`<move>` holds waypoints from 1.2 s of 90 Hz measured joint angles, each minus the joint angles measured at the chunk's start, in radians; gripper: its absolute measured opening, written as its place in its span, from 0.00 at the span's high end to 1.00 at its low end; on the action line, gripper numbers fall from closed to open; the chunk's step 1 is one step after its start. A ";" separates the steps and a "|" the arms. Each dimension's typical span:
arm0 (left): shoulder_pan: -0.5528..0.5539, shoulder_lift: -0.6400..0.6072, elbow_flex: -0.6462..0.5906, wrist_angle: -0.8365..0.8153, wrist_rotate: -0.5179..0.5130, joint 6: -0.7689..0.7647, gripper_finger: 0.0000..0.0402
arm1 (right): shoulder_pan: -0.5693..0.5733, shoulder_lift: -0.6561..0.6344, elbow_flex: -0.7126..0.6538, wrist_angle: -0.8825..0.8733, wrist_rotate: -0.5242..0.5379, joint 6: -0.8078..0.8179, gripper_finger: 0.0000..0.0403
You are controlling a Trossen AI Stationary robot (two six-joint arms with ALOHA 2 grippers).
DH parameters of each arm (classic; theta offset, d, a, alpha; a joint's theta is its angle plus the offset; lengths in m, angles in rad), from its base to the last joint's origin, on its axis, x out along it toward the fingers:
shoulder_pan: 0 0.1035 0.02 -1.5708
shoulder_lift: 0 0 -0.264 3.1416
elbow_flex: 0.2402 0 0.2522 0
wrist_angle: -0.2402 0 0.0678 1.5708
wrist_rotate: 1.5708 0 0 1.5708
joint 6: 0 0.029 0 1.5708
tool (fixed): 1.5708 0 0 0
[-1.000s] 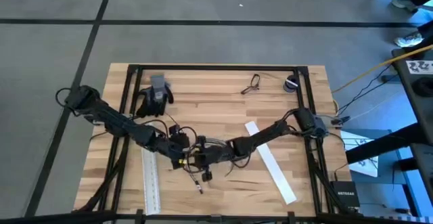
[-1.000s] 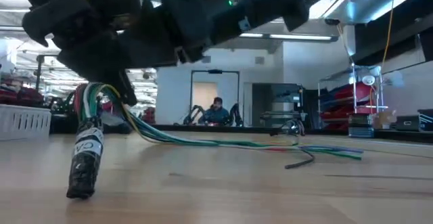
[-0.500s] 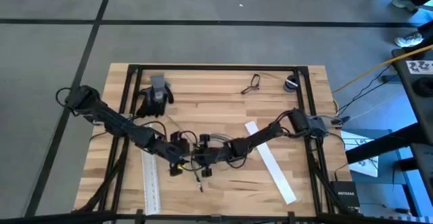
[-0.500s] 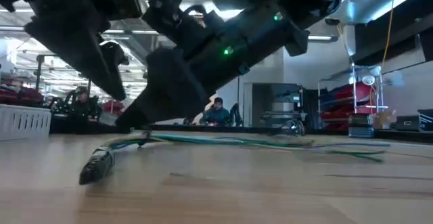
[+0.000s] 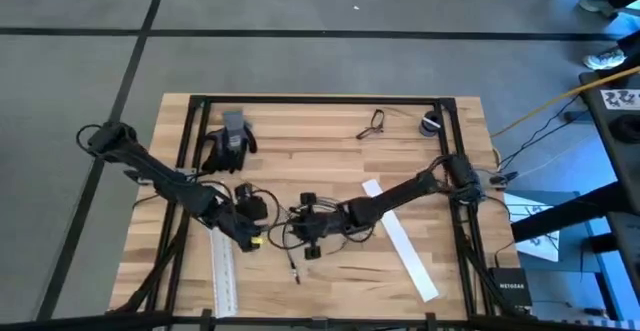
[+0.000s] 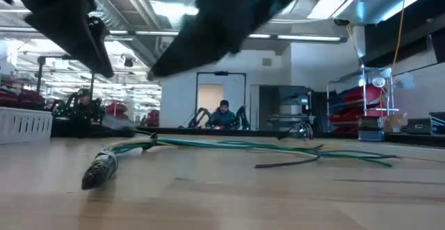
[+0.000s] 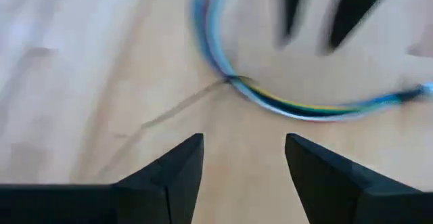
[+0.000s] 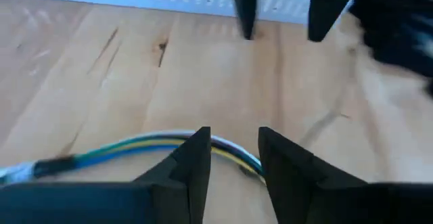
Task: Ziptie cables
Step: Put the black zip tie on the cable wires
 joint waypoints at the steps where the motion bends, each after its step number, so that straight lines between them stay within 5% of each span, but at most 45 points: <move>1: 0.003 0.000 -0.005 0.006 -0.001 -0.004 0.52 | 0.000 -0.010 -0.001 -0.009 0.002 0.000 0.73; 25: 0.023 0.002 -0.190 0.304 0.026 -0.254 0.52 | -0.089 -0.075 -0.178 0.080 -0.060 -0.001 0.73; 52: 0.082 0.010 -0.395 0.665 0.034 -0.539 0.52 | -0.235 -0.070 -0.373 0.483 -0.342 -0.050 0.73; 108: 0.223 0.247 -0.400 1.013 0.021 -0.629 0.52 | -0.250 -0.002 -0.380 0.488 -0.460 -0.187 0.73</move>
